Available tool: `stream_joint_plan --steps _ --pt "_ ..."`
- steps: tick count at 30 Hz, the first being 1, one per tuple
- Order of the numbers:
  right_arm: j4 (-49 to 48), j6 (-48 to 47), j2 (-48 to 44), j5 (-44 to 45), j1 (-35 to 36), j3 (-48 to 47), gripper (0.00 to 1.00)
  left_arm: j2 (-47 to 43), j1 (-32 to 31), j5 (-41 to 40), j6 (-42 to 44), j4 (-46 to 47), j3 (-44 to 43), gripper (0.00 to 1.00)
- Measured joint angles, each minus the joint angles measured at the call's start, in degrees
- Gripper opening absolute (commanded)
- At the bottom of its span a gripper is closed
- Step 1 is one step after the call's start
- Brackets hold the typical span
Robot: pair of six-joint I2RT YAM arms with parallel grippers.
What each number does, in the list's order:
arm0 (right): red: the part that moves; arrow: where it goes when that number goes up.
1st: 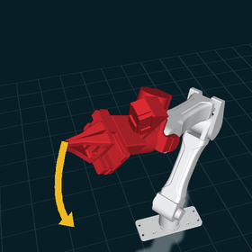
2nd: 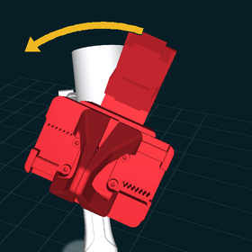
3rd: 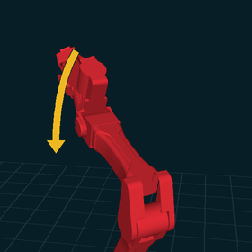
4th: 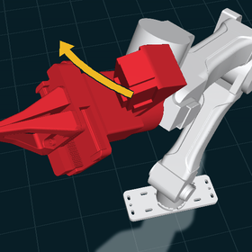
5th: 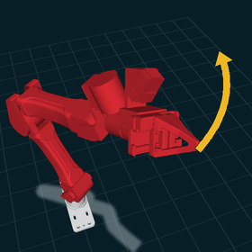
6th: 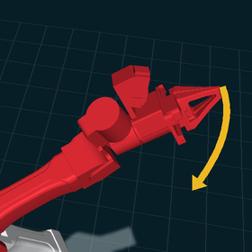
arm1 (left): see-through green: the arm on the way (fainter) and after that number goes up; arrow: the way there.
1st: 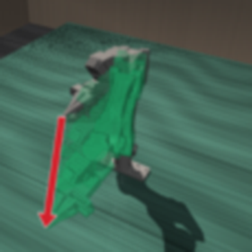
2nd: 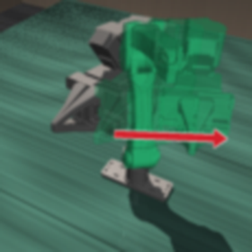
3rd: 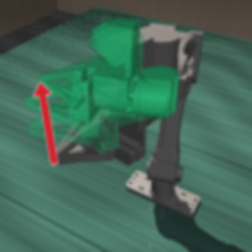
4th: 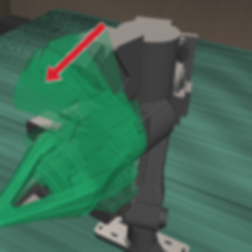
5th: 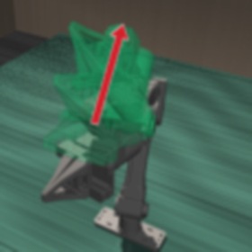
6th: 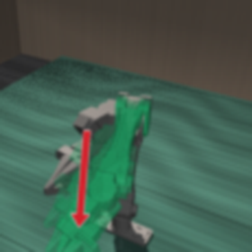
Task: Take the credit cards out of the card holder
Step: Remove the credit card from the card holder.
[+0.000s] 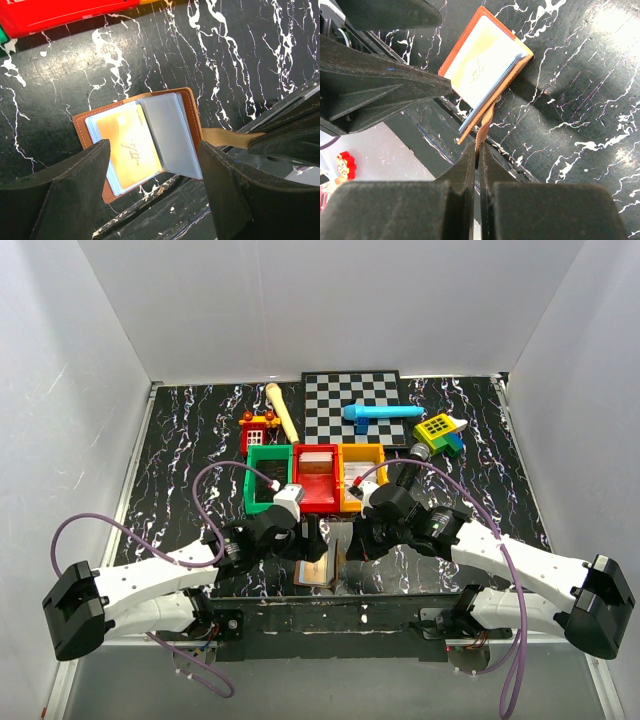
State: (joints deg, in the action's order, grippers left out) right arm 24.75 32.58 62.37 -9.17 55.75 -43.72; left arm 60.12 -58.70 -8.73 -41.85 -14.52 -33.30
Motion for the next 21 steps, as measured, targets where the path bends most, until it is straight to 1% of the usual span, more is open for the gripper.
stream_joint_plan --steps 3,8,11,14,17,18,21 --pt "0.07 -0.02 0.0 0.02 0.0 0.0 0.01 0.72 0.0 0.5 0.52 1.07 -0.04 0.66" --pt "1.6 0.07 -0.09 1.64 -0.02 0.0 0.02 6.27 0.0 1.7 0.96 2.54 -0.17 0.58" --pt "2.99 0.28 -1.01 3.5 -0.31 0.52 0.27 8.96 0.0 1.75 0.98 2.54 -0.17 0.54" --pt "5.05 1.09 -2.78 5.42 -0.87 1.55 0.48 10.27 0.0 1.75 0.94 2.71 -0.02 0.53" --pt "7.85 1.68 -5.29 7.67 -1.81 2.32 0.59 10.56 0.0 1.75 0.85 3.04 0.15 0.53" --pt "8.79 1.73 -6.29 8.52 -2.03 2.32 0.61 10.58 0.0 1.75 0.79 3.04 0.2 0.53" --pt "11.5 1.53 -9.49 10.93 -2.45 1.66 0.61 10.23 0.0 1.64 0.68 3.34 0.74 0.53"
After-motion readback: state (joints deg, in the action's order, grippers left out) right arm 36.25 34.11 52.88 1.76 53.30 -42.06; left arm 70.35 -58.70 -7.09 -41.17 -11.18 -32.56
